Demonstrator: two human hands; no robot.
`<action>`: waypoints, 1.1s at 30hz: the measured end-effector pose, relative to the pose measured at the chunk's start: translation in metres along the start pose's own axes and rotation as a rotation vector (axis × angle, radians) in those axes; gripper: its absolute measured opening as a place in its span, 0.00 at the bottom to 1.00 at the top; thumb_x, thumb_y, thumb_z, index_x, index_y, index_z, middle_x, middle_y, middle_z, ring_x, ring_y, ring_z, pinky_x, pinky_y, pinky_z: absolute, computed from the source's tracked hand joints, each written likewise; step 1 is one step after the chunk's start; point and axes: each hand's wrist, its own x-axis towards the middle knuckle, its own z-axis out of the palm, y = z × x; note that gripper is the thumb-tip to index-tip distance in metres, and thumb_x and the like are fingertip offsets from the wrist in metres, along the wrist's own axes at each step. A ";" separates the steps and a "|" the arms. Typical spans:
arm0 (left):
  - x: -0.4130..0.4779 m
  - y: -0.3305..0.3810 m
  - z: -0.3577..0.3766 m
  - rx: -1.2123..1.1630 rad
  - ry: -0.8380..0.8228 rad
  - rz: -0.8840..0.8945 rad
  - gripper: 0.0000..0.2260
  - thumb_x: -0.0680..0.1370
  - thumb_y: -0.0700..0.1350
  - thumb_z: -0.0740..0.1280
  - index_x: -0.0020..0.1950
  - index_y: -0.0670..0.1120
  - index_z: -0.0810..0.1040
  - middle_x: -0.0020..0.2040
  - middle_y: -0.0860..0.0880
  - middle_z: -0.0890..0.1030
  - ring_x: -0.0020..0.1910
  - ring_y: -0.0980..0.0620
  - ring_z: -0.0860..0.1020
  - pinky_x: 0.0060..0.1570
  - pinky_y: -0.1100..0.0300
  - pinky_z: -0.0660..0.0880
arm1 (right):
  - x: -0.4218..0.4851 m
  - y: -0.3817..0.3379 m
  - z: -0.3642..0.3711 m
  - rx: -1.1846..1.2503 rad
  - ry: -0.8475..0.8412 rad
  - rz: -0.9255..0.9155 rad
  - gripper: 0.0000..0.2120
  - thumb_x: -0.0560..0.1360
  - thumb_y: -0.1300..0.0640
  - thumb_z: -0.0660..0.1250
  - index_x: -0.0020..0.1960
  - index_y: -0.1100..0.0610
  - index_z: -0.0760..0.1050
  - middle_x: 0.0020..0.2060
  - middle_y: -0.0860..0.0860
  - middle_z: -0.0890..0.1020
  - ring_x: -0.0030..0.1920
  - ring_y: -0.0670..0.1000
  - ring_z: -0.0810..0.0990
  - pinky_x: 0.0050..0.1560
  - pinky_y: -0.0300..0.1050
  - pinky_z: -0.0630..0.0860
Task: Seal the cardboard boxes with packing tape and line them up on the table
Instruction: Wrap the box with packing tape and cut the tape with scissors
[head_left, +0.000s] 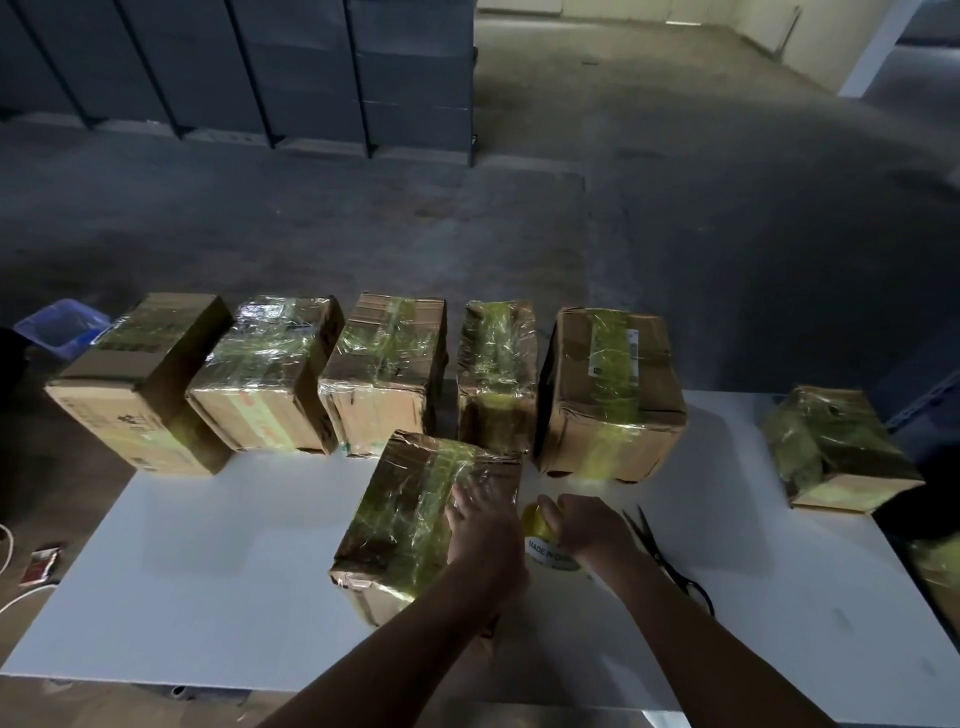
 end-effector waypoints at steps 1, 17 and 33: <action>-0.001 -0.002 -0.002 -0.010 0.009 0.006 0.39 0.78 0.45 0.64 0.76 0.34 0.40 0.75 0.29 0.43 0.75 0.30 0.45 0.74 0.41 0.51 | -0.002 -0.002 0.000 0.074 0.008 0.032 0.21 0.82 0.44 0.49 0.57 0.57 0.74 0.47 0.55 0.77 0.52 0.55 0.77 0.47 0.45 0.70; 0.003 -0.026 -0.003 0.079 0.141 0.064 0.26 0.77 0.42 0.59 0.73 0.35 0.58 0.73 0.33 0.60 0.73 0.34 0.58 0.71 0.44 0.60 | -0.014 -0.012 -0.017 0.314 0.098 0.074 0.23 0.81 0.42 0.52 0.35 0.55 0.69 0.32 0.52 0.75 0.37 0.51 0.75 0.32 0.43 0.63; -0.003 -0.060 -0.016 -0.476 0.355 0.060 0.26 0.79 0.43 0.63 0.75 0.41 0.58 0.73 0.40 0.65 0.71 0.39 0.64 0.67 0.46 0.68 | -0.005 -0.052 -0.088 0.537 0.254 -0.160 0.20 0.79 0.46 0.62 0.32 0.56 0.67 0.27 0.49 0.67 0.29 0.48 0.67 0.32 0.44 0.60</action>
